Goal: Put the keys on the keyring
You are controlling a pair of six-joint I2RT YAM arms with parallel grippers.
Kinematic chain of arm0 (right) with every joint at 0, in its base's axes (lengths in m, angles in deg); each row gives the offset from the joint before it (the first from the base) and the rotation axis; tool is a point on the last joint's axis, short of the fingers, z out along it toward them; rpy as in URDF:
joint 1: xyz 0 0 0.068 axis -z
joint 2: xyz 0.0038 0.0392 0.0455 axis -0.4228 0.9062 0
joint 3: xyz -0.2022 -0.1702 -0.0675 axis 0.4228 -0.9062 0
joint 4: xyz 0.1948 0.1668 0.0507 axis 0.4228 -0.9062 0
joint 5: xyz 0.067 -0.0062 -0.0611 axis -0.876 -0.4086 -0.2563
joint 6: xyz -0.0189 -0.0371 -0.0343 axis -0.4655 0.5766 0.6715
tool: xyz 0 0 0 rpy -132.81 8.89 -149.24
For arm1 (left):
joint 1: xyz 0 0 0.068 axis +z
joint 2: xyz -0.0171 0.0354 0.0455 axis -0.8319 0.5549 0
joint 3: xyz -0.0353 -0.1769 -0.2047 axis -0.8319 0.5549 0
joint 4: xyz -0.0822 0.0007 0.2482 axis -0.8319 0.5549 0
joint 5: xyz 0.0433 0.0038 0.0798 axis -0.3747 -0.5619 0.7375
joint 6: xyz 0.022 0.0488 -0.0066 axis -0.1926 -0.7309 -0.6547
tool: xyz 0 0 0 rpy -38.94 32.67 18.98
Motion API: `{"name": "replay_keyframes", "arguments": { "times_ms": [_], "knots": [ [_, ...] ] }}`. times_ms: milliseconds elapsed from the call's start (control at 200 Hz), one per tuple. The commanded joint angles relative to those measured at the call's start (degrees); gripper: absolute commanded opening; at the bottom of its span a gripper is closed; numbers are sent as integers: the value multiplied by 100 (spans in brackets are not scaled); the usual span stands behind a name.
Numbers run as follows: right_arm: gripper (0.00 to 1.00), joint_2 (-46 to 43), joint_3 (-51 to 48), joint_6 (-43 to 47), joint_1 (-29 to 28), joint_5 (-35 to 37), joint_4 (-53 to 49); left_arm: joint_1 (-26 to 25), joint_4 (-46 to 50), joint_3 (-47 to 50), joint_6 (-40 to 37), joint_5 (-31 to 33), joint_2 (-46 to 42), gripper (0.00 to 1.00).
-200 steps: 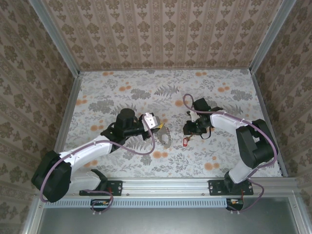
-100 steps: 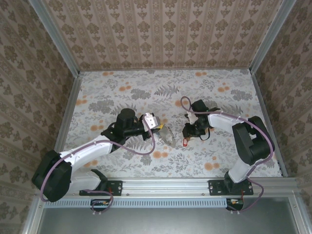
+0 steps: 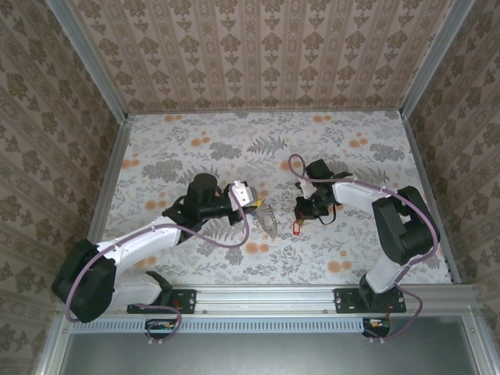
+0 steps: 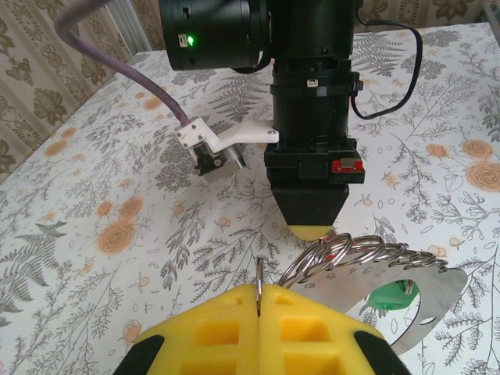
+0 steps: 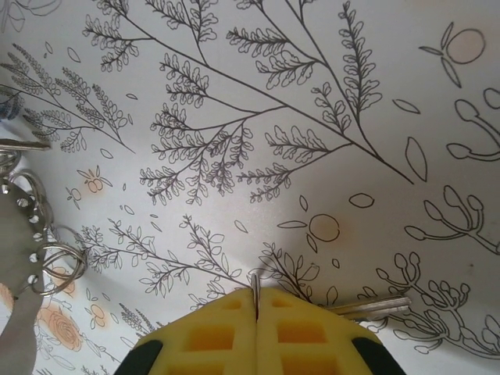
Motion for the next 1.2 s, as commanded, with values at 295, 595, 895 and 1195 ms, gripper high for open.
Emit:
{"name": "replay_keyframes", "arguments": {
  "times_ms": [295,595,895,1195],
  "knots": [
    [0,-3252,-1646,1318,-30,-636,2356,10,-567,-330,340,-1100,473,0],
    [0,-3916,-1925,2817,-241,-1583,2823,10,-520,-559,348,-1549,696,0],
    [0,-3945,-2025,3556,-563,-1519,3083,-8,-475,-688,393,-1776,838,0],
    [0,-3879,-1999,3572,-671,-1376,3335,-1,-406,-761,387,-1857,890,0]
  ]
}}
